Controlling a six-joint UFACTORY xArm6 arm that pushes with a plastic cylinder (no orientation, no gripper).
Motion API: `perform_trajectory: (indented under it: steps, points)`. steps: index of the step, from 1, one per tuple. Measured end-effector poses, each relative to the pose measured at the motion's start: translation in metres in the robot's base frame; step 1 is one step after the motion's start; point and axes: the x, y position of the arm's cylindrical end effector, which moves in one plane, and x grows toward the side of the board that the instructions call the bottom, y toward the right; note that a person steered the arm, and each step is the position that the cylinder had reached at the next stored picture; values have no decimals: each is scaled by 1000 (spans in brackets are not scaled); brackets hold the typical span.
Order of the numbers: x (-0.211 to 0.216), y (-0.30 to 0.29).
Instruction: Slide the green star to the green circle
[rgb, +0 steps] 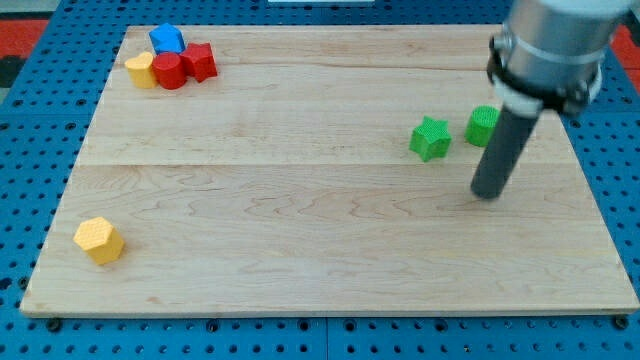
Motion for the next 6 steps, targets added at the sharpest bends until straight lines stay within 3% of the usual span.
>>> perform_trajectory:
  steps: [1,2,4,5,6]
  points:
    - [-13,-64]
    - [-68,-64]
    - [-110,-27]
    - [-98,-37]
    - [-14,-62]
